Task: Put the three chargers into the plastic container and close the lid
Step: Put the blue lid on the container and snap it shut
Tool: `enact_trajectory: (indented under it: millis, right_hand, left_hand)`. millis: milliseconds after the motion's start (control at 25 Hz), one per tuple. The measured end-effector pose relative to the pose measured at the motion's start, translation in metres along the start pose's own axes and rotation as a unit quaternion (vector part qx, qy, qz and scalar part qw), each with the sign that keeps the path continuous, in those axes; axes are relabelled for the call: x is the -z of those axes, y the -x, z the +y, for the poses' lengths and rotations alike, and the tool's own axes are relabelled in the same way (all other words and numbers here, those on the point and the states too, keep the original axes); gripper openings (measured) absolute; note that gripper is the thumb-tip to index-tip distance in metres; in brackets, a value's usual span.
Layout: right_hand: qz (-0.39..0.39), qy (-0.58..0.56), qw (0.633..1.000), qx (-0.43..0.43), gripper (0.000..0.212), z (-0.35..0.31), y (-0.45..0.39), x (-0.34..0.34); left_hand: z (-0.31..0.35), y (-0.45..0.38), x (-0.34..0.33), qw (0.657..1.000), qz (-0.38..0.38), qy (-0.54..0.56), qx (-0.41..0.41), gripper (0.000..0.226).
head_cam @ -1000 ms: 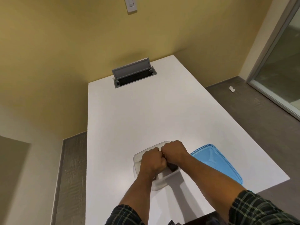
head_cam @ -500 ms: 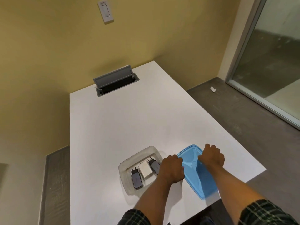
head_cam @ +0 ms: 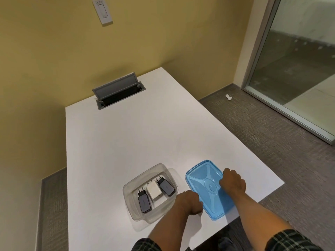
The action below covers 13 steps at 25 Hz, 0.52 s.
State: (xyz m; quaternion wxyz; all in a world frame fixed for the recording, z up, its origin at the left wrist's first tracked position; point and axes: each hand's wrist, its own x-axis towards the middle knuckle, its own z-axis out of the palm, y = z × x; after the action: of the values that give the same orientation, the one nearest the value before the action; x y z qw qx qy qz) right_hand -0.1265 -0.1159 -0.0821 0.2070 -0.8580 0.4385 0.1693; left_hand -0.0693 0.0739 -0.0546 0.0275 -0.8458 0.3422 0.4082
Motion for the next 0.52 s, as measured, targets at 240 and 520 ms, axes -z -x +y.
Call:
enact_trajectory:
  millis: [240, 520]
  right_hand:
    - [0.022, -0.238, 0.971, -0.004, 0.025, 0.006, -0.012, 0.008]
    - [0.08, -0.438, 0.881, 0.161, 0.008, -0.036, 0.008, 0.043]
  left_hand:
    - [-0.005, 0.004, 0.019, 0.954, 0.041, 0.298, -0.003, 0.046]
    - [-0.012, 0.018, 0.073, 0.79, 0.091, 0.604, 0.051, 0.055]
